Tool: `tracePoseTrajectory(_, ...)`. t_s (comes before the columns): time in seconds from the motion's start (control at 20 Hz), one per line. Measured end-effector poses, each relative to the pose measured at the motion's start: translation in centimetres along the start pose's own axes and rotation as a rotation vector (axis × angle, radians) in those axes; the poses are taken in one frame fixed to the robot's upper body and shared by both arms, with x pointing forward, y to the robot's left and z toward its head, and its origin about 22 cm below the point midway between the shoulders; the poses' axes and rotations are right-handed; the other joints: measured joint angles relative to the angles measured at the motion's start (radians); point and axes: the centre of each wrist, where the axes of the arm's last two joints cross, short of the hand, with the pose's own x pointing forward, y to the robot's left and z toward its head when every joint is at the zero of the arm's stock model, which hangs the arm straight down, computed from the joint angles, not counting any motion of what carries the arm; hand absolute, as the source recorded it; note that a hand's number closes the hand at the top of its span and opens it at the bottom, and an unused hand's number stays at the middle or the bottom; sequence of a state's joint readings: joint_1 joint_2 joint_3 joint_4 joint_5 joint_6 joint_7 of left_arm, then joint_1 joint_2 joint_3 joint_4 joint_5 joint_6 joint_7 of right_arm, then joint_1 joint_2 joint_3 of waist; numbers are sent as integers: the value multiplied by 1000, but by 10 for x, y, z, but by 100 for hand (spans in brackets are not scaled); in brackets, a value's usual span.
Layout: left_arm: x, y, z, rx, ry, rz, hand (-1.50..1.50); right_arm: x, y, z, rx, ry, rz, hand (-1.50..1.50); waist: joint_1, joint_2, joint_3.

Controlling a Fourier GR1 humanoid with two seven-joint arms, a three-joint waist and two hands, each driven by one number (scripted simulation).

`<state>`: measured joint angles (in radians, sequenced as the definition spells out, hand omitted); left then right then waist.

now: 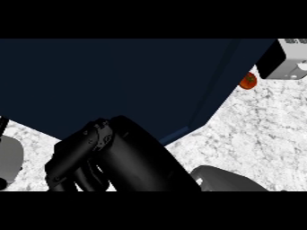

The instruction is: Pick up the wine, place it into the cabinet and close the cabinet

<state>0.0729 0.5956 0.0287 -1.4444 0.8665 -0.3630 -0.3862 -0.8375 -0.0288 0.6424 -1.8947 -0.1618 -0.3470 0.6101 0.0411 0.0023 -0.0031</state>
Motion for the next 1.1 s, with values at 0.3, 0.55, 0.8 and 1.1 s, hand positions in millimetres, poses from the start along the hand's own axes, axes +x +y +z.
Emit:
tracePoseTrajectory(0.3, 1, 5, 4, -2, -11, 0, -150, -8, -16, -46, -33, 31, -53, 150, -15, 0, 3)
tracePoseTrajectory(0.55, 0, 7, 5, 13, -5, 3, -150, -24, -29, -61, -72, 65, -108, 150, -22, -2, 5)
tracePoseTrajectory(0.8, 6, 6, 3, 21, -12, -8, -150, -50, -53, -64, -123, 92, -131, 150, -28, -3, 5)
tracePoseTrajectory(1.1, 2, 7, 5, 13, -15, -2, -150, -74, -88, -71, -141, 93, -99, 150, -27, -8, 5)
